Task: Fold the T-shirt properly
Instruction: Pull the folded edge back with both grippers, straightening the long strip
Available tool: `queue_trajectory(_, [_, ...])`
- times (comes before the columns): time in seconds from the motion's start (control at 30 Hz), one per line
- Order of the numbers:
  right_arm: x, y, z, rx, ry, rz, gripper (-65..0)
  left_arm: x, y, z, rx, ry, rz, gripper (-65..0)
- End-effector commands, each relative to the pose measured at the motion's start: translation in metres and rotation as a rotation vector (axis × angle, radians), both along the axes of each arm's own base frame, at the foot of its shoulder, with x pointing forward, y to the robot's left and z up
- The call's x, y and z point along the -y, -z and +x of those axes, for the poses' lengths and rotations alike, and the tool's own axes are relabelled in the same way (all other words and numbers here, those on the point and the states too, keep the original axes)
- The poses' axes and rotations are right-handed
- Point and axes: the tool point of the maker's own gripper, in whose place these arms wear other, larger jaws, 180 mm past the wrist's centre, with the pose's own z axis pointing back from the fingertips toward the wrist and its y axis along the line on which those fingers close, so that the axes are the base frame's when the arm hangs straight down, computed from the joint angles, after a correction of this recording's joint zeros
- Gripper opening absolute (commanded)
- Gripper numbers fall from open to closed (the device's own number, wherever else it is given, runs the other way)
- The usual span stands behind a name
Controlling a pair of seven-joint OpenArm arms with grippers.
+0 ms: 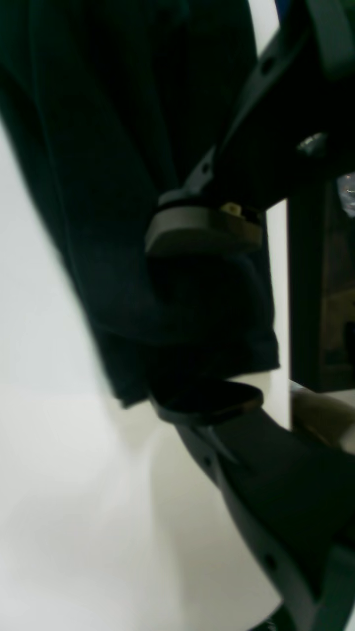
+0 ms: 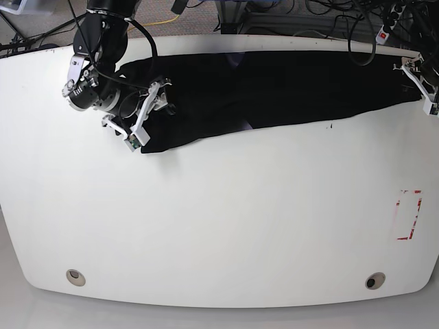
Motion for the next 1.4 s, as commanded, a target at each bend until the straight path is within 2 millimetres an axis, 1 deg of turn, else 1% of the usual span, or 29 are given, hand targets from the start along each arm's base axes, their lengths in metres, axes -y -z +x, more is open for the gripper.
queue_trajectory(0.0, [-0.003, 0.003, 0.007, -0.002, 0.003, 0.036, -20.6, -0.011, -0.006, 0.002, 0.003, 0.003, 0.041, -31.1])
queue_trajectory(0.07, [-0.003, 0.014, 0.005, -0.044, 0.008, 0.053, -20.8, -0.015, -0.006, 0.001, -0.001, 0.003, 0.063, -31.1])
queue_trajectory(0.17, [-0.004, 0.026, 0.004, -0.074, 0.017, 0.077, -20.8, -0.016, -0.007, 0.002, 0.011, 0.007, 0.073, -31.1])
queue_trajectory(0.3, [0.0, 0.044, 0.001, -0.104, -0.006, 0.029, -20.8, -0.017, -0.011, 0.004, 0.031, 0.004, 0.071, -31.4])
queue_trajectory(0.37, [0.0, 0.047, 0.002, -0.09, -0.015, 0.006, -20.8, -0.023, -0.021, 0.006, 0.054, -0.009, 0.096, -33.9])
queue_trajectory(0.43, [0.005, 0.052, 0.002, -0.095, -0.012, -0.024, -20.8, -0.026, -0.028, 0.008, 0.072, -0.012, 0.111, -37.8])
queue_trajectory(0.5, [0.01, 0.057, 0.0, -0.11, -0.003, -0.042, -20.8, -0.026, -0.034, 0.01, 0.087, -0.009, 0.121, -39.4])
queue_trajectory(0.53, [0.012, 0.06, 0.0, -0.116, -0.001, -0.05, -20.8, -0.031, -0.042, 0.013, 0.096, 0.0, 0.144, -39.7])
queue_trajectory(0.67, [0.013, 0.06, 0.004, -0.098, 0.009, -0.051, -20.8, -0.045, -0.061, 0.02, 0.099, 0.033, 0.209, -39.7])
queue_trajectory(0.77, [0.013, 0.06, 0.005, -0.094, 0.008, -0.048, -20.8, -0.05, -0.07, 0.022, 0.104, 0.041, 0.235, -39.7])
queue_trajectory(0.83, [0.012, 0.058, 0.005, -0.09, 0.006, -0.049, -20.8, -0.053, -0.071, 0.02, 0.093, 0.044, 0.244, -39.7])
queue_trajectory(0.93, [0.01, 0.058, 0.006, -0.088, 0.005, -0.043, -20.8, -0.05, -0.066, 0.014, 0.059, 0.038, 0.218, -39.7])
queue_trajectory(1.03, [0.008, 0.057, 0.006, -0.085, 0.003, -0.037, -20.8, -0.037, -0.059, 0.013, 0.058, 0.043, 0.149, -39.7])
queue_trajectory(1.07, [0.008, 0.057, 0.006, -0.085, 0.003, -0.037, -20.8, -0.032, -0.054, 0.011, 0.06, 0.037, 0.124, -39.7])
queue_trajectory(1.13, [0.009, 0.057, 0.006, -0.086, 0.003, -0.039, -20.8, -0.023, -0.042, 0.006, 0.052, 0.02, 0.087, -39.7])
queue_trajectory(1.17, [0.009, 0.057, 0.006, -0.086, 0.003, -0.04, -20.8, -0.022, -0.038, 0.003, 0.041, 0.014, 0.088, -39.7])
queue_trajectory(1.23, [0.009, 0.057, 0.006, -0.086, 0.003, -0.04, -20.8, -0.019, -0.024, -0.005, -0.012, 0.011, 0.104, -39.7])
queue_trajectory(1.3, [0.01, 0.057, 0.006, -0.085, 0.004, -0.044, -20.8, -0.015, -0.007, -0.014, -0.067, 0.009, 0.098, -39.7])
queue_trajectory(1.37, [0.01, 0.057, 0.006, -0.085, 0.004, -0.046, -20.8, -0.015, 0.008, -0.024, -0.119, -0.005, 0.087, -39.7])
